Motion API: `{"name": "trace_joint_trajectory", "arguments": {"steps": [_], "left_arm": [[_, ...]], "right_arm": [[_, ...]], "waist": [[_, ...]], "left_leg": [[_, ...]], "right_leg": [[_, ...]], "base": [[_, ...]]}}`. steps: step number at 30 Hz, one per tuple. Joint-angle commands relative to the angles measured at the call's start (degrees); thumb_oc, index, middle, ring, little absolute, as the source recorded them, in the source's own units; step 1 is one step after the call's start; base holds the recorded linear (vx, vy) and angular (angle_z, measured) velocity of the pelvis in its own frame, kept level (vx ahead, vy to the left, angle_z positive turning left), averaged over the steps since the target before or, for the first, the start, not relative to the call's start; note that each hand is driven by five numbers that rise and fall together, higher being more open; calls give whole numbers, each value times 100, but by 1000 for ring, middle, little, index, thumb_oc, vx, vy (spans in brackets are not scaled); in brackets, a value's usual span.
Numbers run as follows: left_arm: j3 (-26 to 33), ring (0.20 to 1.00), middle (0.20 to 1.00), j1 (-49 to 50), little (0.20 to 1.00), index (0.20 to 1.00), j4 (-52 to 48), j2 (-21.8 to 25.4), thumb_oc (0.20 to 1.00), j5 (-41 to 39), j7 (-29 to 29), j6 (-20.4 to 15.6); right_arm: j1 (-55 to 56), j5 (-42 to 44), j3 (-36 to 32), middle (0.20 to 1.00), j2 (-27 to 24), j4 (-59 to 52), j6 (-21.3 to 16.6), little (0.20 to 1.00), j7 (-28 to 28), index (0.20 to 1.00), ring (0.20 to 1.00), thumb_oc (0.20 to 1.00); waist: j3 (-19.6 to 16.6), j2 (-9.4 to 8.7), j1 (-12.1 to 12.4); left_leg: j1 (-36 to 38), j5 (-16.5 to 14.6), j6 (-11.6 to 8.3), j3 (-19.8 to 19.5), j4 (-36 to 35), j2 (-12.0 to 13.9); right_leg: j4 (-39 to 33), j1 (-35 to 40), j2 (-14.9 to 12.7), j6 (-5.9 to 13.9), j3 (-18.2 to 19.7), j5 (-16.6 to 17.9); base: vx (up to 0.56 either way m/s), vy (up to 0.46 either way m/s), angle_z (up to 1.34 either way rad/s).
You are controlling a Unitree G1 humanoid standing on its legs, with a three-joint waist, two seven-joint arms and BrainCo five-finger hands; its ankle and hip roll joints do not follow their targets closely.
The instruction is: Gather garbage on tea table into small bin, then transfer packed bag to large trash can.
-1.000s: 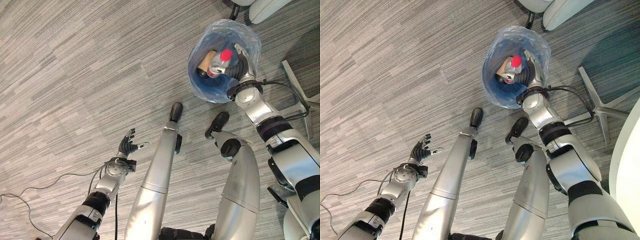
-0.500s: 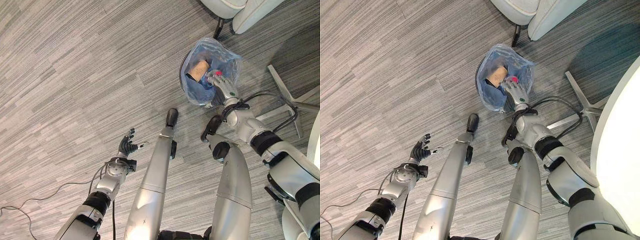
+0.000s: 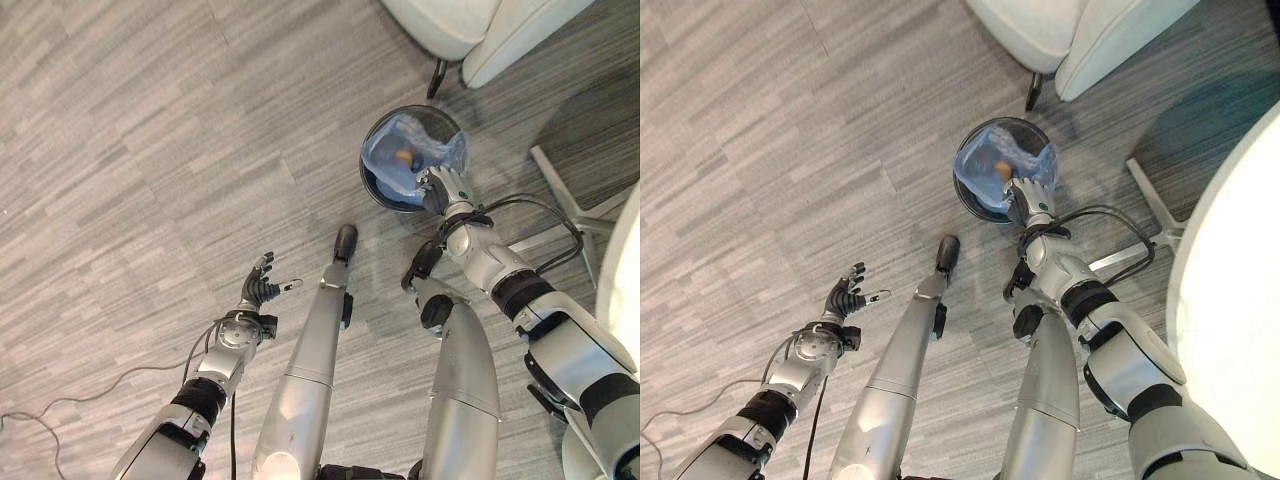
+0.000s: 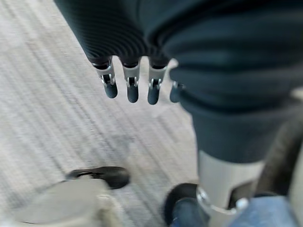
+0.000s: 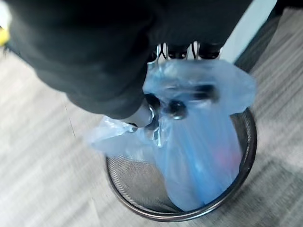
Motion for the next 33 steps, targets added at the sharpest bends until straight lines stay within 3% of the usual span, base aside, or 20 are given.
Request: {"name": "trace_joint_trajectory", "arguments": {"steps": [1,4,8,11,13,17,23,30,33], "left_arm": [[190,1000,1000,353,1000,1000,-3,66,1000,61,18,-31],[269,1000,1000,477,1000,1000,-14,63,1000,80,-24,9],[533,1000,1000,874,1000,1000,-19,51,1000,126,-130,77],[615,1000,1000,1066,1000,1000,-59,64,1000,138,-170,97],[684,1000,1000,1229,1000,1000,-120,74,1000,177,-231,116],[872,1000,1000,1728,1000,1000,-266,70,1000,323,-374,178],[1135,1000,1000,2321,1000,1000,-508,99,1000,548,-596,263],[1222,1000,1000,2615,1000,1000,-753,130,1000,642,-714,299],[1210,1000,1000,2492,1000,1000,-908,204,1000,678,-726,270]], "right_arm": [[475,561,-334,200,96,-485,-335,200,-83,200,200,200],[827,822,-617,200,191,-880,-422,200,-29,200,200,200],[1866,1428,-1124,200,479,-1948,-703,200,297,200,200,200],[2217,1546,-1243,200,525,-2273,-789,200,437,200,200,200],[2516,1669,-1364,200,548,-2600,-843,200,576,200,200,200],[3149,2016,-1635,200,564,-3379,-999,200,973,200,200,200],[3809,2579,-1925,200,564,-4128,-1091,200,1534,200,200,200],[4086,3222,-1955,200,810,-4482,-1126,200,1908,200,200,200],[4062,3284,-2024,200,815,-4623,-1223,200,1928,200,200,200]], "waist": [[-92,56,-42],[-123,22,-65],[-271,-152,-175],[-331,-204,-218],[-417,-235,-254],[-788,-393,-370],[-1398,-517,-461],[-1537,-495,-437],[-1465,-406,-443]], "left_leg": [[373,-250,45,310,-335,-43],[807,-205,28,276,-609,-26],[2146,-154,-8,294,-1317,90],[2678,-132,-17,308,-1607,137],[2999,46,12,354,-1817,165],[3956,19,7,449,-2265,262],[4904,-81,32,707,-2683,307],[5461,-91,98,891,-2946,394],[5187,78,140,790,-2756,495]], "right_leg": [[-490,573,200,610,447,-391],[-748,965,240,647,379,-293],[-1561,2258,321,745,237,-46],[-1890,2780,364,788,187,46],[-2227,3150,389,774,110,281],[-2855,4182,511,864,124,391],[-3508,5087,687,989,233,509],[-3297,5261,771,1093,594,549],[-2427,5161,1097,1001,1223,167]], "base": [[0,0,0],[4,-5,8],[55,4,-1],[44,20,-15],[-3,44,-24],[122,34,-9],[106,68,-22],[-5,50,-35],[-261,-45,-5]]}}
